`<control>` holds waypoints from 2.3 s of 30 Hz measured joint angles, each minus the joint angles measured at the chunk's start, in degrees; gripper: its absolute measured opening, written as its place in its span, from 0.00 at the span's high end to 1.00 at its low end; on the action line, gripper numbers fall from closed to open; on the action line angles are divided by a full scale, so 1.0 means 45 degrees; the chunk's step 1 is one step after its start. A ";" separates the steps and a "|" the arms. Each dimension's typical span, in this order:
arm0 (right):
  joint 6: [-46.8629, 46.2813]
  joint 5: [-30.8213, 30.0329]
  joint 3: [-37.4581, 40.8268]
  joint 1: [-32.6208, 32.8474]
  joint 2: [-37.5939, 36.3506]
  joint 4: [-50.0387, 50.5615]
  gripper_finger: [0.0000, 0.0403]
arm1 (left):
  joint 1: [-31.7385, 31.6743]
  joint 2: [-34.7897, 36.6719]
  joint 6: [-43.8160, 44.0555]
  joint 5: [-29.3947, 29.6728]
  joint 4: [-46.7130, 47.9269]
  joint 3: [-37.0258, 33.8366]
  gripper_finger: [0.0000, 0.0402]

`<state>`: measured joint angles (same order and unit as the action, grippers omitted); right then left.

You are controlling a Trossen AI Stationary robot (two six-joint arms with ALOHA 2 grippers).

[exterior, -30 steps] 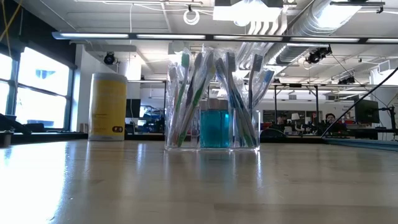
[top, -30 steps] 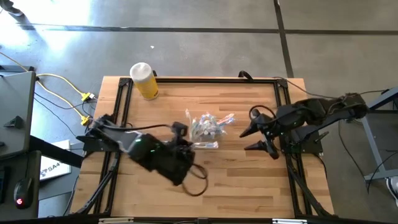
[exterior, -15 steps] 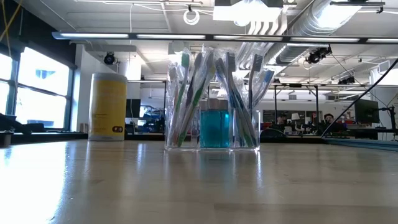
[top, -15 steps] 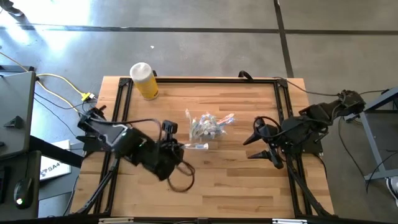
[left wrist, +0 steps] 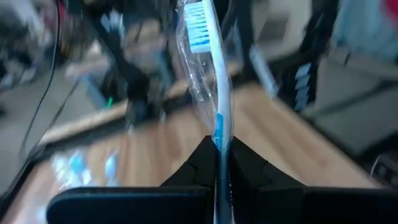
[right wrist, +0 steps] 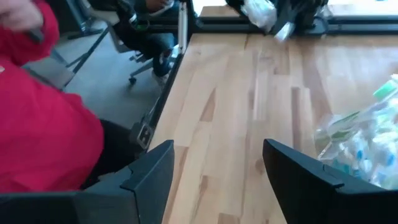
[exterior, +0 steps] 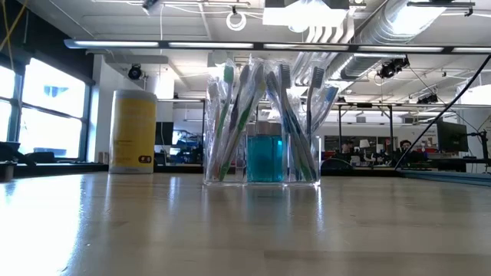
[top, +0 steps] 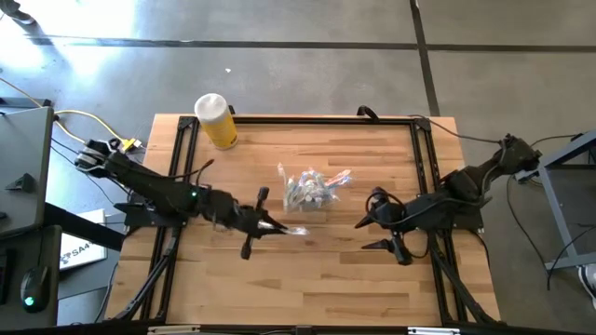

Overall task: Pick & Place toothbrushing station
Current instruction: Put the blue toothbrush into the transparent organizer

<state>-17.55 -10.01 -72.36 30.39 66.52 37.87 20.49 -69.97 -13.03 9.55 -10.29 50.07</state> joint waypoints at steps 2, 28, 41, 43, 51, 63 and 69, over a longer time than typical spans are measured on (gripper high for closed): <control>0.0459 -0.0549 0.0000 0.0000 0.0175 -0.0307 0.41 | -0.0635 0.0085 0.0076 -0.0900 -0.2653 -0.1512 0.98; 0.2621 -0.2126 0.0000 0.0000 0.0468 -0.1911 0.41 | -0.6500 -0.6454 0.3304 -0.8275 -1.7567 -0.4956 0.97; 0.2538 -0.2111 0.0000 0.0000 0.0536 -0.1906 0.41 | -0.6555 -0.8370 0.3294 -0.8708 -1.7659 -0.4057 0.97; 0.2536 -0.2093 0.0000 0.0000 0.0536 -0.1906 0.41 | -0.6564 -0.8454 0.3248 -0.8609 -1.7645 -0.4266 0.97; 0.2533 -0.2087 0.0000 0.0000 0.0541 -0.1906 0.41 | -0.6900 -0.8440 0.3004 -0.8469 -1.7659 -0.4291 0.97; 0.2557 -0.2121 0.0000 0.0000 0.0545 -0.1983 0.41 | -0.6976 -0.8721 0.3027 -0.8976 -1.7681 -0.3996 0.97; 0.2611 -0.2121 0.0000 0.0000 0.0545 -0.2081 0.41 | -0.6969 -0.9284 0.3073 -0.8993 -1.7674 -0.4009 0.97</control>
<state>-5.80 -19.55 -72.36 30.39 68.97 28.51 -10.87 -111.74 0.80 -30.92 -89.82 32.03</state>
